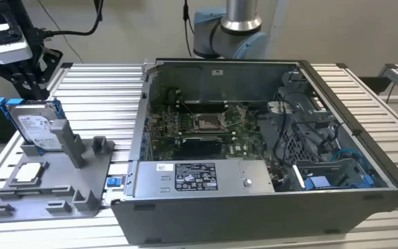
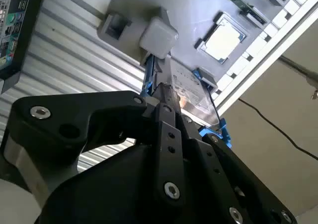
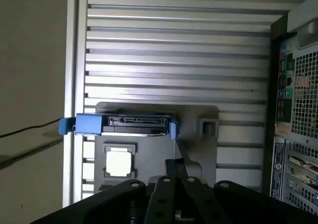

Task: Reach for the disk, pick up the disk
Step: 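Reach for the disk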

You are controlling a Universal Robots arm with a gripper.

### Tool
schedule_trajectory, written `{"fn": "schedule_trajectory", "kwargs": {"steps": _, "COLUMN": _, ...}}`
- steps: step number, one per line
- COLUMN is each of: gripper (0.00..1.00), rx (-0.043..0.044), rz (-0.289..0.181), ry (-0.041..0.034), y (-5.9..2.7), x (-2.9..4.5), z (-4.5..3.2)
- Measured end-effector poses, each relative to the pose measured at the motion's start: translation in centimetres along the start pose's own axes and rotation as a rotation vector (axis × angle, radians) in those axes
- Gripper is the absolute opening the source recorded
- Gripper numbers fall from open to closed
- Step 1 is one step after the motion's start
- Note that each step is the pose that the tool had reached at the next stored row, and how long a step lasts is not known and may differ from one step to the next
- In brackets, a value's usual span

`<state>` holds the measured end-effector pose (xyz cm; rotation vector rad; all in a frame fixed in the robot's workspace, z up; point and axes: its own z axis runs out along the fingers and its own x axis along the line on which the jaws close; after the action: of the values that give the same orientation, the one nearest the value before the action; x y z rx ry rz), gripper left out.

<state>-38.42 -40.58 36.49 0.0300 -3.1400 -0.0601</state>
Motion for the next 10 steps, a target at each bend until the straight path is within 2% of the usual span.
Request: {"fn": "schedule_trajectory", "kwargs": {"steps": 10, "gripper": 0.0, "rx": 0.0, "rz": 0.0, "ry": 0.0, "y": 0.0, "x": 0.0, "z": 0.0}}
